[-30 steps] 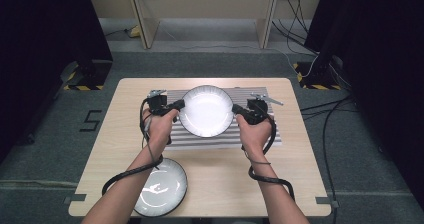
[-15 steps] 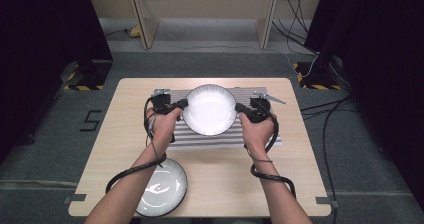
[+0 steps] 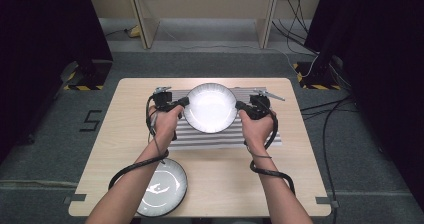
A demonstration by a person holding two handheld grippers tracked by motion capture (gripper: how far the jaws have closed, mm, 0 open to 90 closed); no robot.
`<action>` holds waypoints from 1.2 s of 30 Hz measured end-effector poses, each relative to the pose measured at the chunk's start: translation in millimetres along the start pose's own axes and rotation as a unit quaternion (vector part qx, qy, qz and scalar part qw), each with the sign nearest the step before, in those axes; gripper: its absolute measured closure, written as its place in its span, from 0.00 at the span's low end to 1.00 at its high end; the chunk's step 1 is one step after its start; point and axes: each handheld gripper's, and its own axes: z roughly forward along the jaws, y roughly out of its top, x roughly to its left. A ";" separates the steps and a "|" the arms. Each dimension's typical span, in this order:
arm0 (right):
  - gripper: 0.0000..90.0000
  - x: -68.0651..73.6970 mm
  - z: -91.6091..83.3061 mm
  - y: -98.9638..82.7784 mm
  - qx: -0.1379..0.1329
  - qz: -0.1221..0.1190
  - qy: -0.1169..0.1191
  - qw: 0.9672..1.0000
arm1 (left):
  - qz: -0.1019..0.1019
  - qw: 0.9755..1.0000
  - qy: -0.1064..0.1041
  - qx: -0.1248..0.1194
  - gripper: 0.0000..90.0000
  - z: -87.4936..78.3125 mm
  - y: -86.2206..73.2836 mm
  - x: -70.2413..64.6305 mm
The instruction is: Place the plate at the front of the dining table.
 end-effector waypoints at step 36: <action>0.98 -22.0 29.7 -13.7 0.028 0.025 -0.019 0.999 | -0.008 0.999 0.020 0.041 0.94 33.5 -13.3 8.9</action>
